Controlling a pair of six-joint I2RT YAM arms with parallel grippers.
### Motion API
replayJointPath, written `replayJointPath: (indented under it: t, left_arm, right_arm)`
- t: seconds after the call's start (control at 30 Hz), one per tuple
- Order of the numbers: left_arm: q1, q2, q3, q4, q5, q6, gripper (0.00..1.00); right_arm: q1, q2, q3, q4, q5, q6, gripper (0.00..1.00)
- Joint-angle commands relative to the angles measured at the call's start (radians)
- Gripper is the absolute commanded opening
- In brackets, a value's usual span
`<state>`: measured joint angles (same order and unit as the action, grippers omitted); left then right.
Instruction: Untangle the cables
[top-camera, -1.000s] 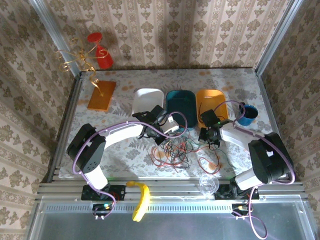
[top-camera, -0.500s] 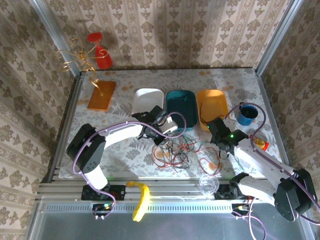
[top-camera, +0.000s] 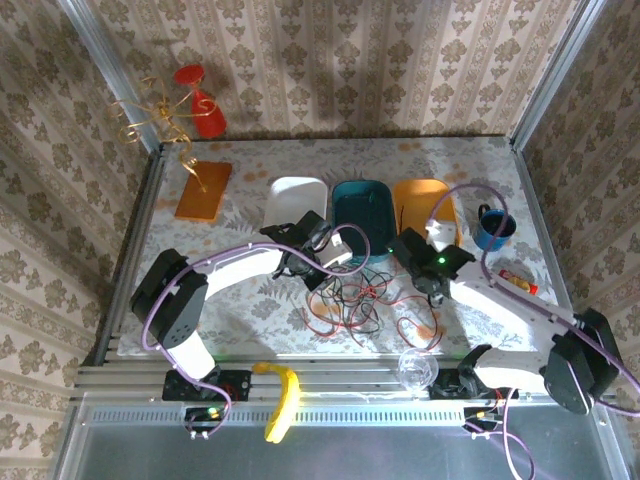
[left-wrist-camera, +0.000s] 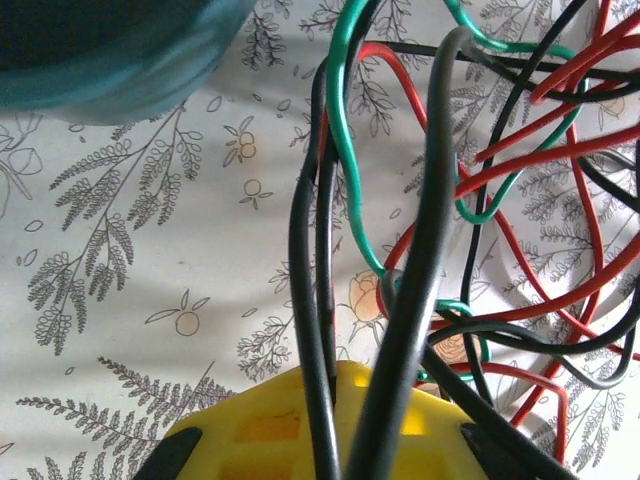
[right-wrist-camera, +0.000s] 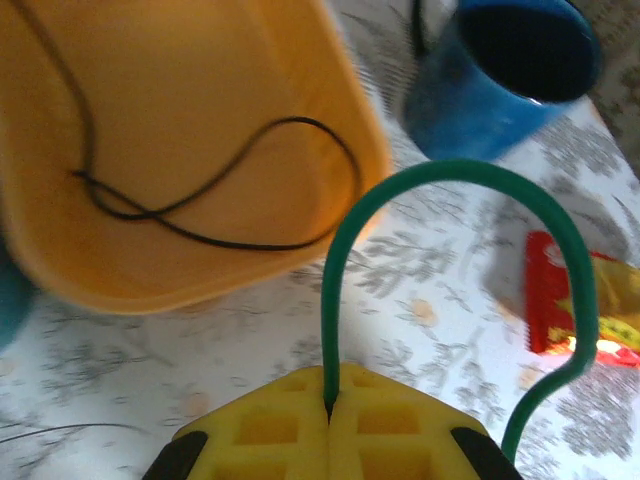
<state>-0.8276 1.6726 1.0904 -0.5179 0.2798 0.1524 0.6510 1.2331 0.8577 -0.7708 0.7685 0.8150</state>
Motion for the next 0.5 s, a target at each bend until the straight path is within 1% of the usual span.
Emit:
replayJointPath:
  t: [0.0,0.07,0.17,0.2,0.27,0.47]
  left_arm:
    - [-0.034,0.016,0.082,-0.039,0.012,0.036,0.0]
    - [-0.048,0.038,0.114,-0.041,0.02,0.038,0.0]
    - [-0.06,0.057,0.137,-0.042,0.026,0.042,0.0]
    - [-0.061,0.059,0.14,-0.044,0.027,0.044,0.0]
    - [-0.062,0.051,0.134,-0.042,0.03,0.045,0.0]
    - [-0.049,-0.003,0.095,-0.033,0.047,0.049,0.0]
  right_arm:
    - [0.061,0.072,0.057,0.09,0.081,0.002,0.0]
    - [0.078,0.128,0.099,0.136,0.08,-0.028,0.0]
    - [0.084,0.213,0.16,0.138,0.1,-0.052,0.0]
    - [0.085,0.232,0.174,0.128,0.101,-0.053,0.0]
    - [0.085,0.271,0.19,0.105,0.149,-0.051,0.0]
    - [0.084,0.351,0.203,0.003,0.185,0.002,0.0]
